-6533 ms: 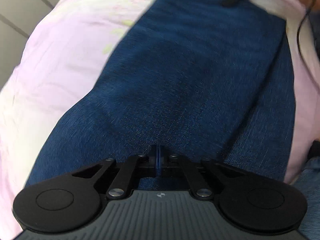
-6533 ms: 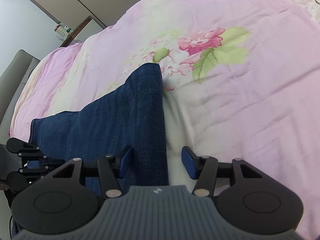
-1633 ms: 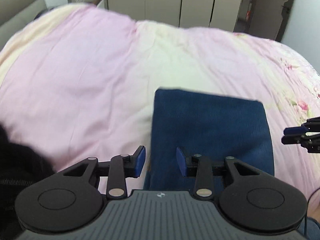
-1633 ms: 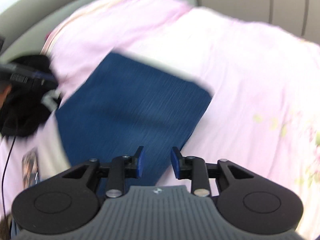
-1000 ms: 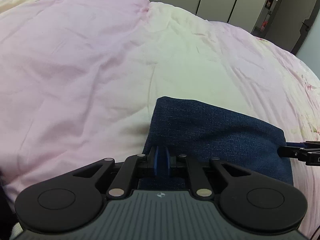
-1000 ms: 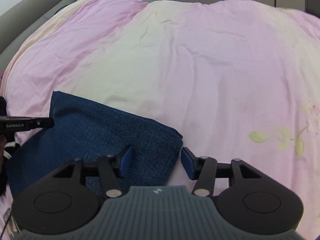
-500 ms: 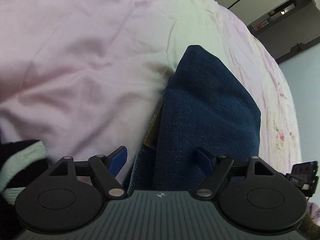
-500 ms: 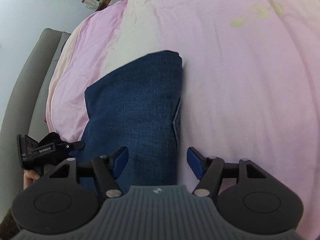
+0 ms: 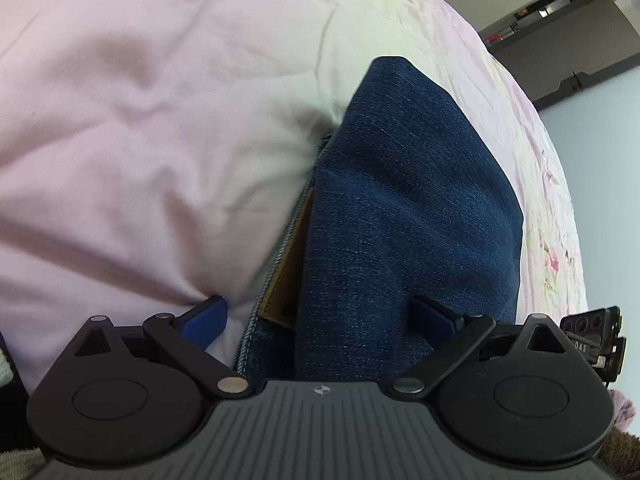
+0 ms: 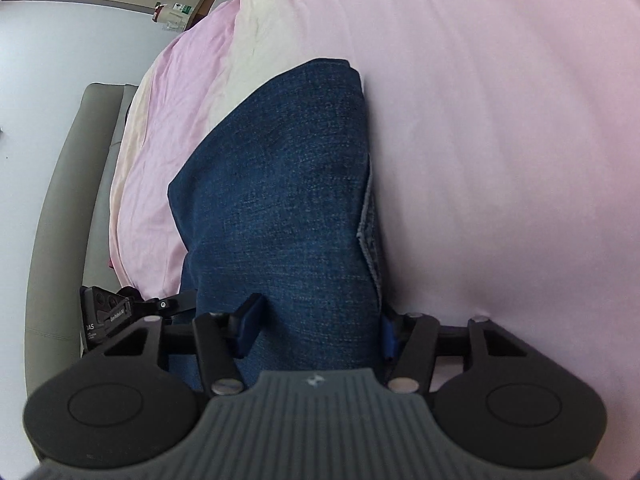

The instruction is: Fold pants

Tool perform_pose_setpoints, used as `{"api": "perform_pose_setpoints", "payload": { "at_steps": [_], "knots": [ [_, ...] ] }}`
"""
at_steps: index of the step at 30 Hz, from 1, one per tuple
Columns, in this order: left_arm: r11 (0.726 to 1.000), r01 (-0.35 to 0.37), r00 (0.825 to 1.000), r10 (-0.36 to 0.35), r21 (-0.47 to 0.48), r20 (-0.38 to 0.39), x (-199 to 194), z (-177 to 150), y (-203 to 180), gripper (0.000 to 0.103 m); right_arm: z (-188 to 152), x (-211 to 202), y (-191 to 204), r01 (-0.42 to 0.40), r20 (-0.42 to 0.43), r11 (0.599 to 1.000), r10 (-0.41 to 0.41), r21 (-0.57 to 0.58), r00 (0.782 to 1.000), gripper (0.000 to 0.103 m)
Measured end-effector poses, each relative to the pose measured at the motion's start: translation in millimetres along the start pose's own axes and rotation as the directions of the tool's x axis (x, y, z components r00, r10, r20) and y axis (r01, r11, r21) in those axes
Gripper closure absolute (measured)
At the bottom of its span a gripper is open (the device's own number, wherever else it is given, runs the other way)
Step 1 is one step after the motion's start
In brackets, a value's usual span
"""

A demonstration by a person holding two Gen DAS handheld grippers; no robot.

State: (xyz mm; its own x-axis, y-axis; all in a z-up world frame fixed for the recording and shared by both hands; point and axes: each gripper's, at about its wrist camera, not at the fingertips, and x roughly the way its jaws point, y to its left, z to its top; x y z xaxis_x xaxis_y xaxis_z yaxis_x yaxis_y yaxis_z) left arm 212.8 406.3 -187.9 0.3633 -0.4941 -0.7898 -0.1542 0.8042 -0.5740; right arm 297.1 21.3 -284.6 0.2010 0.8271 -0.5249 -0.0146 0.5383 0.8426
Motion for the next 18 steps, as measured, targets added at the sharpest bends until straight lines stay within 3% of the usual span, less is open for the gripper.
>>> {"api": "perform_pose_setpoints", "payload": {
  "at_steps": [1,2,5,8,11,18],
  "knots": [
    [1.0,0.012,1.0,-0.012,-0.001,0.004,-2,-1,0,0.0,0,-1,-1,-0.004,0.0,1.0,0.004,0.0,1.0,0.053],
    [0.999,0.032,0.999,-0.032,-0.007,0.007,-3,-1,1,0.014,0,-1,-1,-0.004,-0.004,1.0,0.004,0.0,1.0,0.056],
    [0.998,0.051,0.999,-0.05,-0.027,0.011,-10,-5,0,0.034,5,-5,5,-0.016,-0.016,1.0,0.016,-0.003,1.0,0.07],
    [0.999,0.041,0.999,-0.04,-0.032,0.029,-16,-6,-5,0.05,11,-14,26,-0.021,-0.015,0.997,0.02,-0.078,1.0,0.082],
    [0.997,0.062,0.996,-0.059,-0.051,0.06,-27,-11,-8,0.066,20,-28,48,-0.047,-0.011,0.99,0.046,-0.136,0.999,0.086],
    [0.998,0.06,0.993,-0.058,-0.016,0.104,-37,-24,-45,0.072,46,-53,93,-0.054,-0.029,0.963,0.048,-0.263,0.998,0.087]
  ]
}}
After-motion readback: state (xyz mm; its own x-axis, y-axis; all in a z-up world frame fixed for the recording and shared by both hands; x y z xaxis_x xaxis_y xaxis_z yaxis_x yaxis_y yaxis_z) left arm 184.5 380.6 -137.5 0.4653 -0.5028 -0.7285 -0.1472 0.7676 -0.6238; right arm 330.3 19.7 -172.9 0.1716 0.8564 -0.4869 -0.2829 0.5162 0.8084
